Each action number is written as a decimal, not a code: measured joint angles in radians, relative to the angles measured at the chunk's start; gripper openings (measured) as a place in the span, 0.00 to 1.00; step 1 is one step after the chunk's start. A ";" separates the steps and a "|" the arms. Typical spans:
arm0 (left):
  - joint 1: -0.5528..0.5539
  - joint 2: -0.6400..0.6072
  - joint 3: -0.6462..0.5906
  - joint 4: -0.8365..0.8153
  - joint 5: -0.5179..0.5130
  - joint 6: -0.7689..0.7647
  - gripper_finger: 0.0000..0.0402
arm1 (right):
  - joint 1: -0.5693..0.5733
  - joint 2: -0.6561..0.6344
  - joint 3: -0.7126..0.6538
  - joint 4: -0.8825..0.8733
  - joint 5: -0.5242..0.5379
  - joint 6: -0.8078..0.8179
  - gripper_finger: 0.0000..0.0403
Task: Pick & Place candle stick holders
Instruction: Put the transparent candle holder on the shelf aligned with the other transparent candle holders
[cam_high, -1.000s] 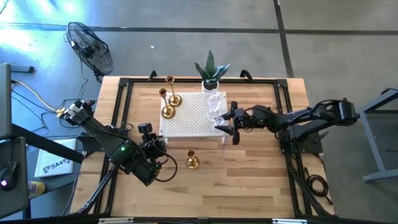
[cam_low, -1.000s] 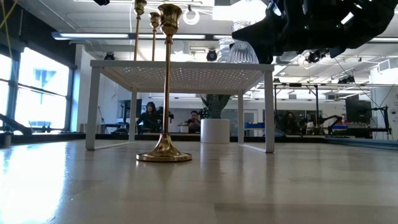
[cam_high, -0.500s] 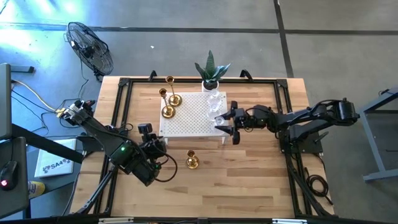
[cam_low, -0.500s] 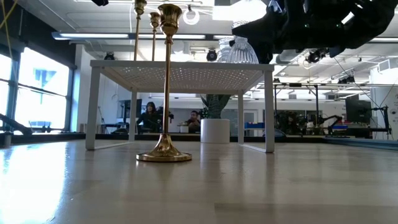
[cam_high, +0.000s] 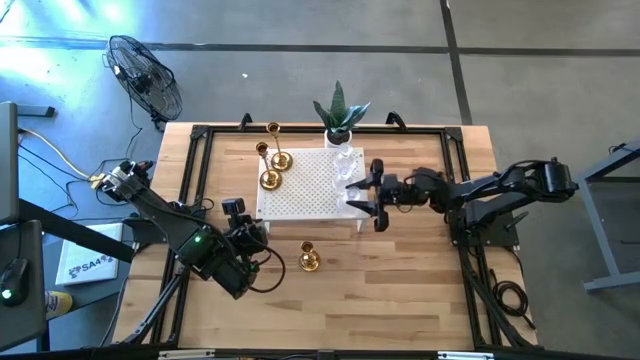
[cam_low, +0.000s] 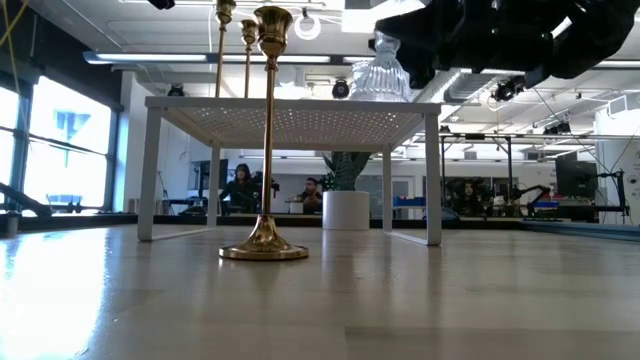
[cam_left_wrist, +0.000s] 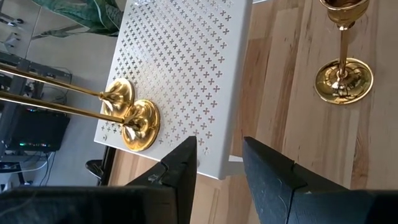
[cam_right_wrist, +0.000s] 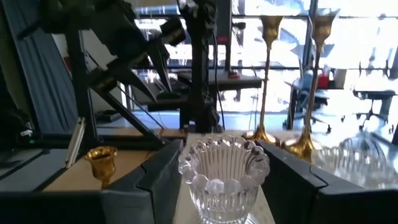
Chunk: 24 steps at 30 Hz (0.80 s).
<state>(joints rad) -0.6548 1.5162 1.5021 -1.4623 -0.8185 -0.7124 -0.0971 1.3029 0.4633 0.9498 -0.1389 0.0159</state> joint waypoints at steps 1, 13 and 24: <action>0.000 0.000 0.000 0.001 0.000 0.000 0.31 | 0.000 0.000 0.000 0.016 -0.008 -0.012 0.47; 0.000 0.000 0.000 0.003 -0.001 0.000 0.31 | 0.000 0.000 0.000 0.030 -0.022 -0.017 0.47; 0.000 0.000 0.000 0.015 -0.001 0.000 0.31 | 0.000 -0.001 0.001 -0.045 0.036 -0.015 0.47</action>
<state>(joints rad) -0.6548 1.5162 1.5021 -1.4468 -0.8196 -0.7124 -0.0975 1.3022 0.4641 0.9052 -0.1032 0.0006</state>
